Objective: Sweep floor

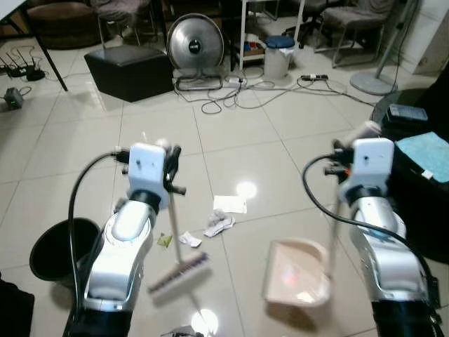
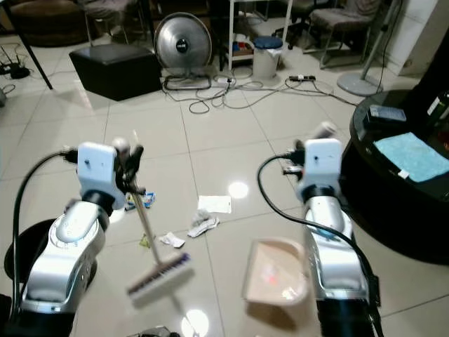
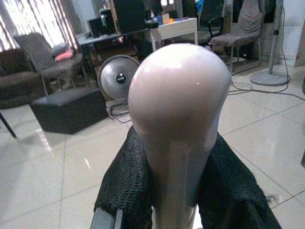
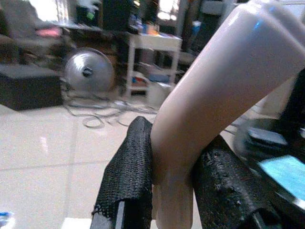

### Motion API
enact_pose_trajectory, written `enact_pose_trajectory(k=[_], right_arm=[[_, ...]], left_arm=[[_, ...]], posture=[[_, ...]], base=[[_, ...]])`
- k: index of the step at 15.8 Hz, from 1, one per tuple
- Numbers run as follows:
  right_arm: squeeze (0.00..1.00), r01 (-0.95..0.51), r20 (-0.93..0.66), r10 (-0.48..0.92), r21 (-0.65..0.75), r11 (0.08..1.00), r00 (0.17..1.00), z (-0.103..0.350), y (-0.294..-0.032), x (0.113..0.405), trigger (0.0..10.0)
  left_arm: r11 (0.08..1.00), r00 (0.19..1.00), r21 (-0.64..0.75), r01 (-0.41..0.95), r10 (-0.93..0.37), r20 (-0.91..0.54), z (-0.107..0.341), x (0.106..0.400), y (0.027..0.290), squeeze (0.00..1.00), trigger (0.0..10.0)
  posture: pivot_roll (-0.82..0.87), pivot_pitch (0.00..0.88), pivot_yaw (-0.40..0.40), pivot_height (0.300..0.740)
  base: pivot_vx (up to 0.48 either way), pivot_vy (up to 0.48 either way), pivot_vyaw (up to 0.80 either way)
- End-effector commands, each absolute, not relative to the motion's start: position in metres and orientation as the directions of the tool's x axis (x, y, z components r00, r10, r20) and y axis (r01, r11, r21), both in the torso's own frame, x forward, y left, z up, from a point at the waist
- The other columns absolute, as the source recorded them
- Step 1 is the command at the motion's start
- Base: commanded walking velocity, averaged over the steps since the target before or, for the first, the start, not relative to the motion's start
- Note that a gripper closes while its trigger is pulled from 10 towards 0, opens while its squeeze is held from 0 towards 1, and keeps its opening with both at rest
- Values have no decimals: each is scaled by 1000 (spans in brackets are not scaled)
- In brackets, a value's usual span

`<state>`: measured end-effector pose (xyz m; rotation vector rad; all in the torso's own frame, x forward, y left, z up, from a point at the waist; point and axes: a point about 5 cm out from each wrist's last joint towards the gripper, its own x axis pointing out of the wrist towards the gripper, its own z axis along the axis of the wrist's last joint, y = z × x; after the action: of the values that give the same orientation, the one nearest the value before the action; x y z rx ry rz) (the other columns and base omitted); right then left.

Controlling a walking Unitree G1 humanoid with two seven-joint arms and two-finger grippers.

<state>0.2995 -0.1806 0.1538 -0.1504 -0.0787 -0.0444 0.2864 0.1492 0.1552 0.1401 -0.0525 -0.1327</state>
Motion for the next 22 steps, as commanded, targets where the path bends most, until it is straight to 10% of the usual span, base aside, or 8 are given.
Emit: enact_pose_trajectory(k=[1, 20, 21, 22], right_arm=[[0, 5, 147, 16, -145, 989, 989, 163, -175, 304, 10000], [0, -107, 247, 155, -197, 974, 957, 102, -181, 303, 10000], [47, -104, 255, 153, -198, 975, 955, 101, -182, 302, 10000], [616, -105, 260, 160, -213, 971, 952, 101, -182, 301, 10000]], left_arm=[[980, 986, 161, 119, -135, 96, 166, 289, 150, 0, 10000], [974, 989, 221, 48, -77, 126, 204, 249, 189, 0, 10000], [976, 990, 212, 50, -76, 116, 202, 247, 187, 0, 10000], [976, 990, 210, 53, -79, 114, 202, 247, 186, 0, 10000]], posture=[[38, 53, 57, 740], [211, 358, 163, 740], [203, 357, 158, 740], [199, 354, 157, 740]], base=[[0, 0, 0], [0, 0, 0], [0, 0, 0], [0, 0, 0]])
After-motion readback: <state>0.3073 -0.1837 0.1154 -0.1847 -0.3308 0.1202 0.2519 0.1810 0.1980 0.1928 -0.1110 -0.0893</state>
